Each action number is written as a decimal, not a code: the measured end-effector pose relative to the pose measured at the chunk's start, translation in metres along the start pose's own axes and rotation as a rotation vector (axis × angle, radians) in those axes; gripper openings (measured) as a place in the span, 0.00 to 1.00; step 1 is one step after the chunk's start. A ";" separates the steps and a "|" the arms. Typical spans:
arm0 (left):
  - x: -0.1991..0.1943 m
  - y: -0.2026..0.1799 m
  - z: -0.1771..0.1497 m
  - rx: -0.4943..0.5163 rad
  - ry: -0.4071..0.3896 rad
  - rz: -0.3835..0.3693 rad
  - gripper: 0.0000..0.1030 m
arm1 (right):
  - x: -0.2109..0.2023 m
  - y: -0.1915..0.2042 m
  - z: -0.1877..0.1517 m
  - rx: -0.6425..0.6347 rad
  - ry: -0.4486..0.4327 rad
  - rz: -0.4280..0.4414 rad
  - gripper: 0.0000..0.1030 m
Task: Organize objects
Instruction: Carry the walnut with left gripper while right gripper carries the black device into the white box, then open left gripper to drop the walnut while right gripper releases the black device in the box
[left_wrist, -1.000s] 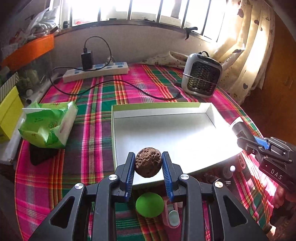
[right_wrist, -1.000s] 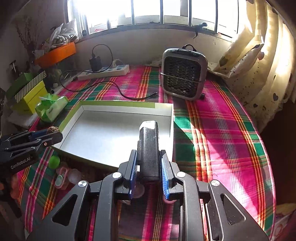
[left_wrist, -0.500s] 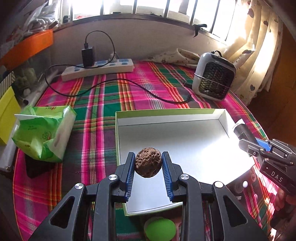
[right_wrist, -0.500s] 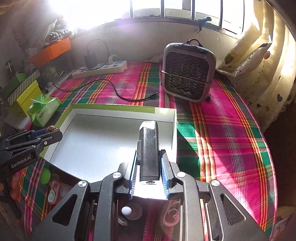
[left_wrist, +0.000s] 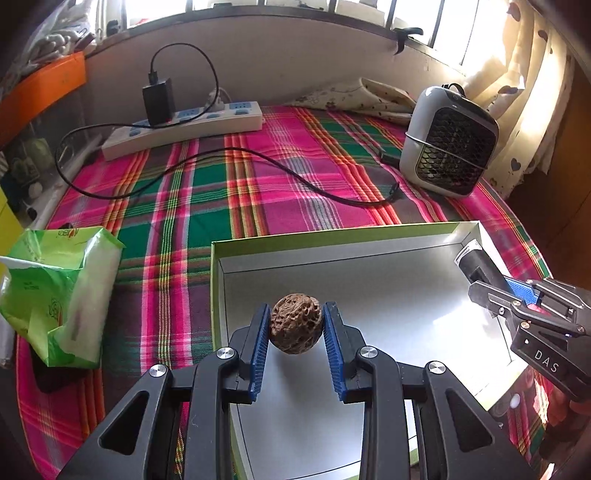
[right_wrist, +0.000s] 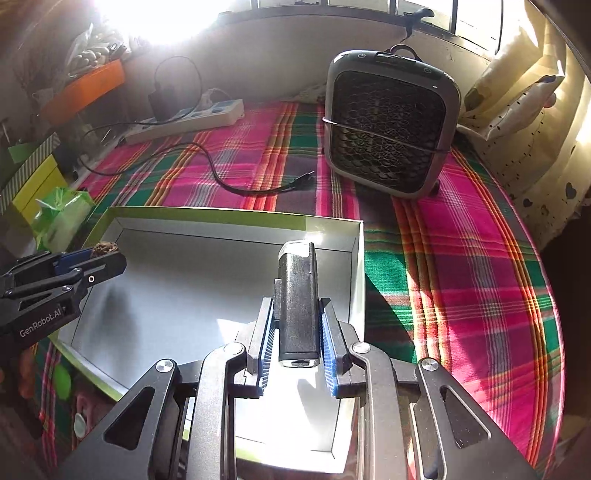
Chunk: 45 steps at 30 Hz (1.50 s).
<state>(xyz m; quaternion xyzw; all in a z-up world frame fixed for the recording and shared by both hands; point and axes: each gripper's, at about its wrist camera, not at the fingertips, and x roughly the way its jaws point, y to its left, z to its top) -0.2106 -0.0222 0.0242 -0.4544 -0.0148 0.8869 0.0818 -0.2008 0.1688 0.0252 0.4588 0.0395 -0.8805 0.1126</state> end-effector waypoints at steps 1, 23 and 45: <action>0.002 0.000 0.000 0.001 0.001 0.004 0.26 | 0.002 0.000 0.000 0.002 0.005 -0.001 0.23; 0.012 -0.005 0.005 0.036 -0.001 0.044 0.26 | 0.016 0.008 0.004 -0.037 0.011 -0.026 0.23; -0.015 -0.003 -0.005 0.000 -0.050 0.010 0.43 | -0.006 0.008 -0.004 -0.003 -0.055 -0.005 0.46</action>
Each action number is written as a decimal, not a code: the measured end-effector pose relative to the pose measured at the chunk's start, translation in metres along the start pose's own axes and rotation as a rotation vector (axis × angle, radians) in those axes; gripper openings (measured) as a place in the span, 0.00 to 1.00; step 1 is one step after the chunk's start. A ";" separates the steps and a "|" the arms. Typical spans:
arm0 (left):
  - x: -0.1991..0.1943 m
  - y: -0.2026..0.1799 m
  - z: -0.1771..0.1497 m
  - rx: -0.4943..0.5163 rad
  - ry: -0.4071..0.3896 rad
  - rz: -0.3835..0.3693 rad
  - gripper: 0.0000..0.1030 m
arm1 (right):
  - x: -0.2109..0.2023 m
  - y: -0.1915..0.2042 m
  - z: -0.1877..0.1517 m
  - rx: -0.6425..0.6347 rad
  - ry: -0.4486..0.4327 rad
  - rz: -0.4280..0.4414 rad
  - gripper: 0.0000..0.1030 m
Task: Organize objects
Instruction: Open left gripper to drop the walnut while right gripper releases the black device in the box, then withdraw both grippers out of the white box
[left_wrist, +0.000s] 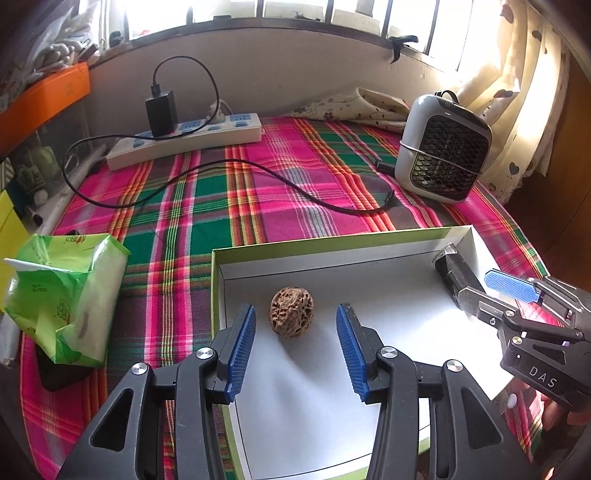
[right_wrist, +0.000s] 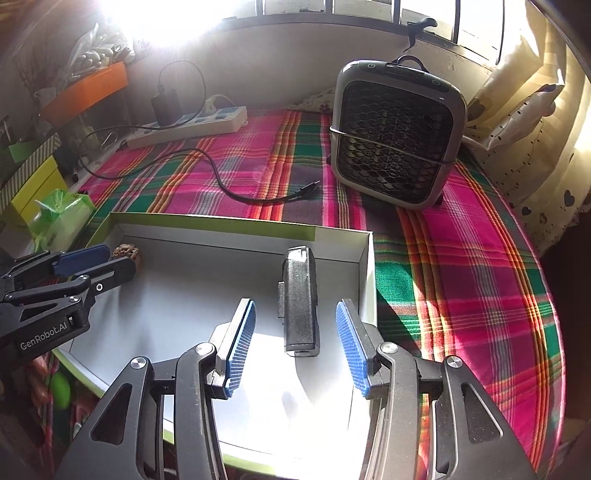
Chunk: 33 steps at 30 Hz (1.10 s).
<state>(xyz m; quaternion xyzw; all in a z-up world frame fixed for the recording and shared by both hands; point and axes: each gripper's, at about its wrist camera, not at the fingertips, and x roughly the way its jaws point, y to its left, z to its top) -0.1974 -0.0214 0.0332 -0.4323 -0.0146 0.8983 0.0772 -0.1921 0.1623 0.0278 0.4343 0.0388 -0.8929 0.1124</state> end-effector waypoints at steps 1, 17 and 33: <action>-0.003 0.000 -0.001 0.000 -0.005 -0.002 0.43 | -0.003 0.000 -0.001 0.003 -0.005 0.002 0.46; -0.058 0.004 -0.035 -0.019 -0.078 -0.003 0.43 | -0.055 -0.006 -0.030 0.021 -0.084 0.002 0.46; -0.083 0.014 -0.075 -0.046 -0.100 -0.033 0.43 | -0.085 -0.030 -0.068 0.021 -0.120 -0.034 0.46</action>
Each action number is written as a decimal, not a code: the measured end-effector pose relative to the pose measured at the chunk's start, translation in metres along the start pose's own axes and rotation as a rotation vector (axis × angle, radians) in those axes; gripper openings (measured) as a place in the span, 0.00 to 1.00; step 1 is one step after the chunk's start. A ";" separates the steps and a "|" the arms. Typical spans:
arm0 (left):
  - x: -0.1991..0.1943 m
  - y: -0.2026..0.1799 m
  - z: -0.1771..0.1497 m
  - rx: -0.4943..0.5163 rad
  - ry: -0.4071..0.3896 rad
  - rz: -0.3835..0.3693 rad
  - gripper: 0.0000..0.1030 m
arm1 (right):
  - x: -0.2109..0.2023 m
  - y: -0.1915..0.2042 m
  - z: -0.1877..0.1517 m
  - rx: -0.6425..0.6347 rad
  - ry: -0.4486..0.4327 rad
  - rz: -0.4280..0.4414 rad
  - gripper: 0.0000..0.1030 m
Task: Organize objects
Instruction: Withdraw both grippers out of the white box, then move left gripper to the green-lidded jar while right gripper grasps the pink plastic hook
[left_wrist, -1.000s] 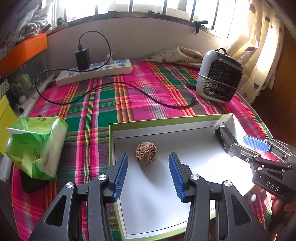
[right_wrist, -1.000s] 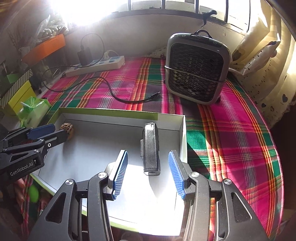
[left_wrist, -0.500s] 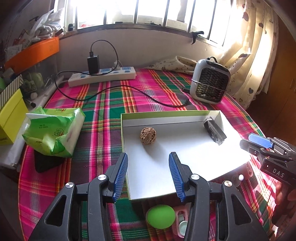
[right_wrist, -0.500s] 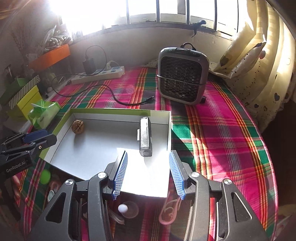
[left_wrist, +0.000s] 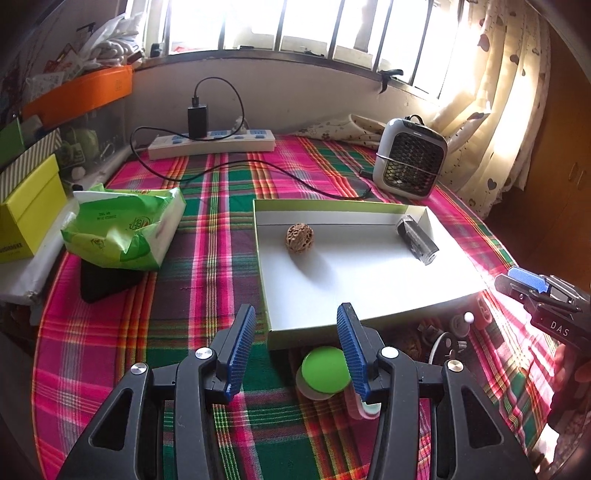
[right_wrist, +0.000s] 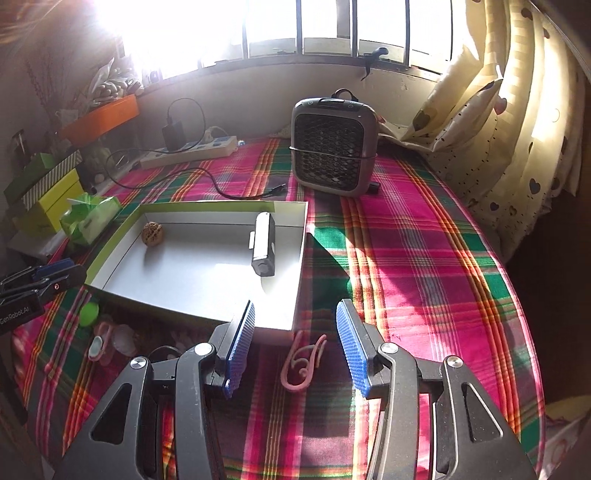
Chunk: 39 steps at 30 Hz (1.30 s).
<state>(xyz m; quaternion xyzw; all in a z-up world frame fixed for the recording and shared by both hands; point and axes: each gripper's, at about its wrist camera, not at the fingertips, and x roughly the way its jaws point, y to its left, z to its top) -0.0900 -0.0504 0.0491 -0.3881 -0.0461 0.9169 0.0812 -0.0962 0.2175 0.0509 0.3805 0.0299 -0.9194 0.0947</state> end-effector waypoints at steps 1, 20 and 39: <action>-0.001 0.001 -0.001 -0.001 0.000 0.000 0.43 | -0.001 -0.002 -0.002 -0.002 0.001 -0.006 0.46; -0.003 0.007 -0.025 -0.058 0.034 -0.055 0.43 | 0.008 -0.014 -0.037 0.033 0.064 0.034 0.46; 0.015 -0.011 -0.025 -0.017 0.086 -0.078 0.44 | 0.036 -0.006 -0.033 0.005 0.124 -0.006 0.50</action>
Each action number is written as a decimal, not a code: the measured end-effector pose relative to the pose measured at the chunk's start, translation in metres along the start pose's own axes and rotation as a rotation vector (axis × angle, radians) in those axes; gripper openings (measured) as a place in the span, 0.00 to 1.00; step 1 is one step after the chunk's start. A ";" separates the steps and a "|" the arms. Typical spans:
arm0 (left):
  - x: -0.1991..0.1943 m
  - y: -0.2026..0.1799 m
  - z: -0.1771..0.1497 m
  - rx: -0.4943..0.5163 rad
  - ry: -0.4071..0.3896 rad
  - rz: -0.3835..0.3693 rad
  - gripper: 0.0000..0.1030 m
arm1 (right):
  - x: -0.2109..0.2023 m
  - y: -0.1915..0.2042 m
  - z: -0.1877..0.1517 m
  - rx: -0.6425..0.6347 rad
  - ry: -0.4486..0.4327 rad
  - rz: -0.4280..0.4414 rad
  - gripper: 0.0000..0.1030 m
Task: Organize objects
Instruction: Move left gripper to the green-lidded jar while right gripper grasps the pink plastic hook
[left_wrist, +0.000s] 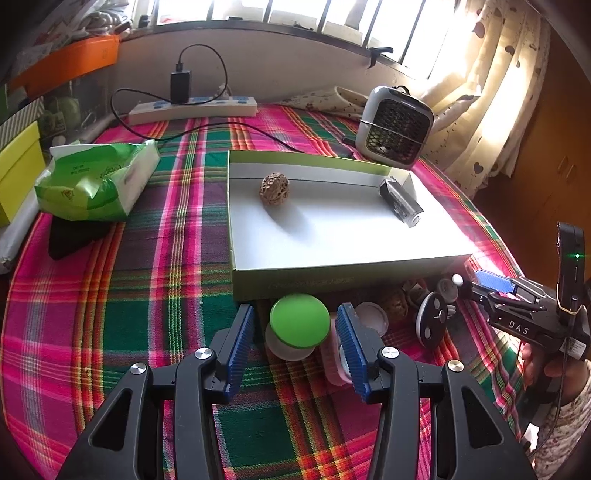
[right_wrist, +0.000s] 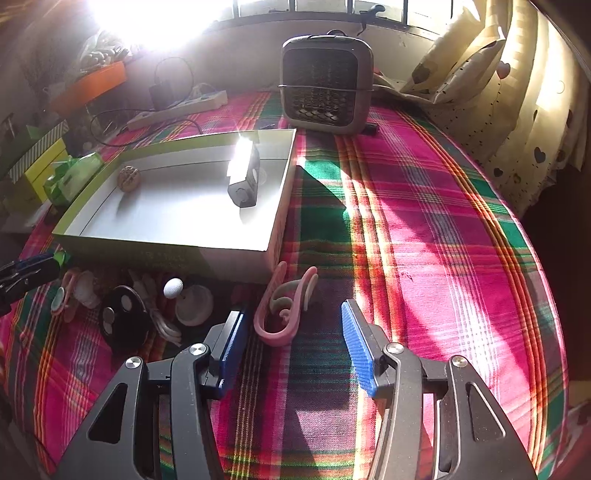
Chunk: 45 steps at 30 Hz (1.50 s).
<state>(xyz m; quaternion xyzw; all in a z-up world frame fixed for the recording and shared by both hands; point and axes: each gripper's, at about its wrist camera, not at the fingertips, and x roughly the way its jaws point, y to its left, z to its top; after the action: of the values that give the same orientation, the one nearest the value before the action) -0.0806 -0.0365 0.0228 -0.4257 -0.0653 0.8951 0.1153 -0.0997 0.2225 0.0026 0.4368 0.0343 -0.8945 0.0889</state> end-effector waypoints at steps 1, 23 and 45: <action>0.002 -0.001 0.000 0.003 0.004 0.002 0.44 | 0.000 0.000 0.000 -0.003 0.000 -0.004 0.50; 0.005 0.004 0.002 -0.027 0.003 0.024 0.44 | 0.001 -0.010 0.003 0.037 -0.015 -0.047 0.35; 0.003 -0.004 0.002 0.005 -0.007 0.027 0.30 | -0.002 -0.010 0.001 0.031 -0.017 -0.043 0.24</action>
<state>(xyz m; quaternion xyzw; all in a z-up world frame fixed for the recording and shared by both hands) -0.0832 -0.0316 0.0222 -0.4232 -0.0577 0.8982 0.1041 -0.1011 0.2323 0.0044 0.4298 0.0292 -0.9003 0.0631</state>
